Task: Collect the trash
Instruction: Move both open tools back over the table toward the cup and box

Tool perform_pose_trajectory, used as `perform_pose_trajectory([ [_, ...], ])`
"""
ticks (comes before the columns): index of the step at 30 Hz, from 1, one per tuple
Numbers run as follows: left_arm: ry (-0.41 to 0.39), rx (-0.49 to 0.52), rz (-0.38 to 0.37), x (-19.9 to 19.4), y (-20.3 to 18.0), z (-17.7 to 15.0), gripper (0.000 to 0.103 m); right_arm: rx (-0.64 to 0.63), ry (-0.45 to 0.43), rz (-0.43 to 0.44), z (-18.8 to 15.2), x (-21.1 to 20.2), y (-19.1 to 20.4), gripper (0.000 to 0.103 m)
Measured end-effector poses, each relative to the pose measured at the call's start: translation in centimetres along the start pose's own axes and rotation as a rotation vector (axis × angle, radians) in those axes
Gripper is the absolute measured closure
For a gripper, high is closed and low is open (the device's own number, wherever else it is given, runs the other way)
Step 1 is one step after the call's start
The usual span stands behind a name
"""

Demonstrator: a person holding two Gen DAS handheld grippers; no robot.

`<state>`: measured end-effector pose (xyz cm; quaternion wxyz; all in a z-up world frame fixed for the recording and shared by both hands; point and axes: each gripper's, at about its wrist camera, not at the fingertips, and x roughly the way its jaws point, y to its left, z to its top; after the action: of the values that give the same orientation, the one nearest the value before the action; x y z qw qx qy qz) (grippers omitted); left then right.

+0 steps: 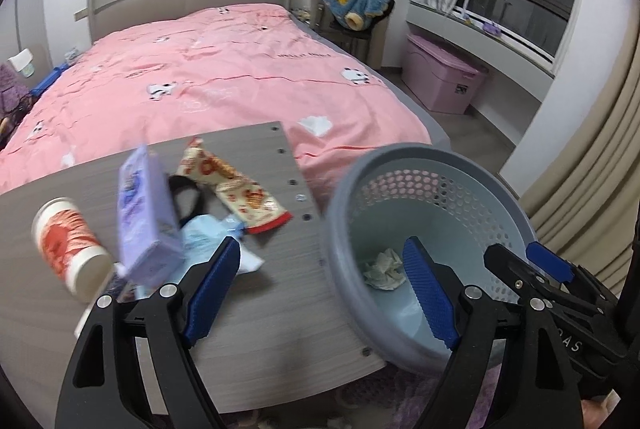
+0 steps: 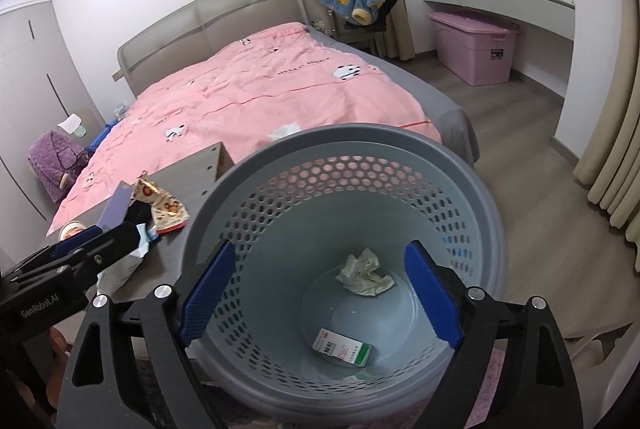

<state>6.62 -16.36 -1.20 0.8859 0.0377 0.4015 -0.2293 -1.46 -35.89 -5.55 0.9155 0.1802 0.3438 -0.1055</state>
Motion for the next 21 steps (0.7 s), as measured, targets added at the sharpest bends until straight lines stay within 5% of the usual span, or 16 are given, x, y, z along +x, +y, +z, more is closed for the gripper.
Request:
perform_pose_trajectory([
  [21, -0.08, -0.243, 0.252, -6.2, 15.1, -3.0, 0.023, -0.206, 0.023, 0.151, 0.2, 1.4, 12.1, 0.007],
])
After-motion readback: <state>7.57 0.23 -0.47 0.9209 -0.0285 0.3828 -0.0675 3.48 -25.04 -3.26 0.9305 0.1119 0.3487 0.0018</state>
